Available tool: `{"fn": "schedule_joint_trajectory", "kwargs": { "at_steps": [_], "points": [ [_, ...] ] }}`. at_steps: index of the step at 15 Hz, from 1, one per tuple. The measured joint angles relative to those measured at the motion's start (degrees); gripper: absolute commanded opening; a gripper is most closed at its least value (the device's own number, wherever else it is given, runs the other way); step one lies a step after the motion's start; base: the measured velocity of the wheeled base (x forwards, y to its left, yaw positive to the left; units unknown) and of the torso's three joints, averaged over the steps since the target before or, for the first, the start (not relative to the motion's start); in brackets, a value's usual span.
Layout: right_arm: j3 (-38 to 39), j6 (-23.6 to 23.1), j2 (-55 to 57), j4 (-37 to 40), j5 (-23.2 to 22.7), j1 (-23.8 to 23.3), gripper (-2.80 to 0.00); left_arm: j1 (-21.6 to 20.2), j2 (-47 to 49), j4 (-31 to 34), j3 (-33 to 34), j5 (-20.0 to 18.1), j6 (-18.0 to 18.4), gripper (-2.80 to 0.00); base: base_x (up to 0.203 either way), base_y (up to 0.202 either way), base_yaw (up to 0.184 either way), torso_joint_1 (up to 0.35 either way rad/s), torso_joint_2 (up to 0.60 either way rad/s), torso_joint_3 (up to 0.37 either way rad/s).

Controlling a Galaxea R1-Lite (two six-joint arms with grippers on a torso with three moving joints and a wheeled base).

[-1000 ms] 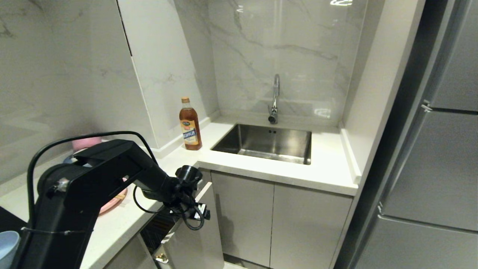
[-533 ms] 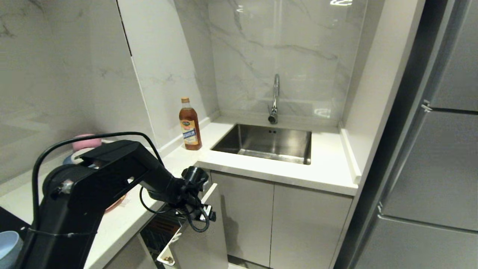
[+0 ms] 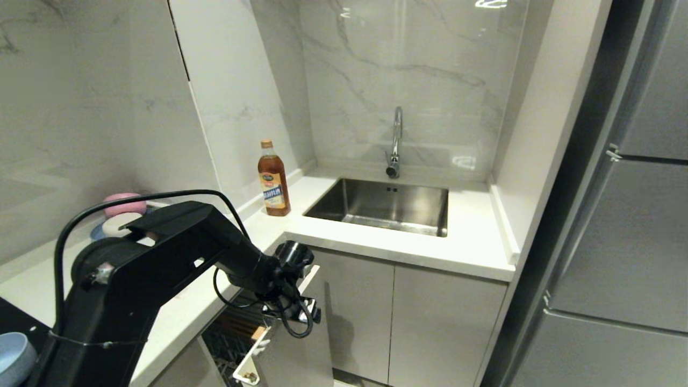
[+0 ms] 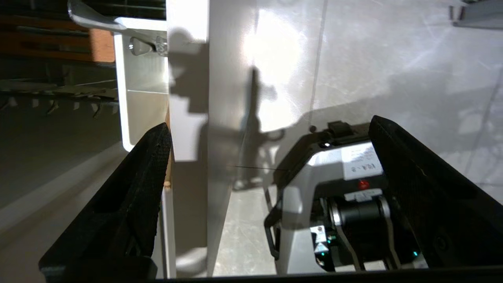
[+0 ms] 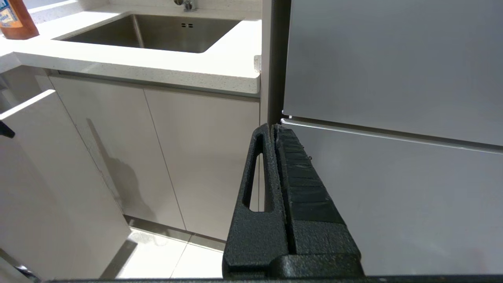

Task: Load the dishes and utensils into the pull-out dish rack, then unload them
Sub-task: Open the cupboard

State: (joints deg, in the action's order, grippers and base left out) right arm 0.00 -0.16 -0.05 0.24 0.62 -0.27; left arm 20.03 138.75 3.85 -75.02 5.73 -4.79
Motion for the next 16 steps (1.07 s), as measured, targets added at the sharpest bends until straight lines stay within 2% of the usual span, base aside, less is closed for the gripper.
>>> {"fn": "schedule_joint_trajectory", "kwargs": {
  "at_steps": [16],
  "points": [
    [0.0, 0.0, 0.0, 0.0, 0.0, 0.0, -2.8, 3.9, -0.2, 5.1, -2.8, -0.3, 0.6, 0.0, 0.0, 0.0, 0.0, 0.0, 0.0, 0.0]
  ]
}}
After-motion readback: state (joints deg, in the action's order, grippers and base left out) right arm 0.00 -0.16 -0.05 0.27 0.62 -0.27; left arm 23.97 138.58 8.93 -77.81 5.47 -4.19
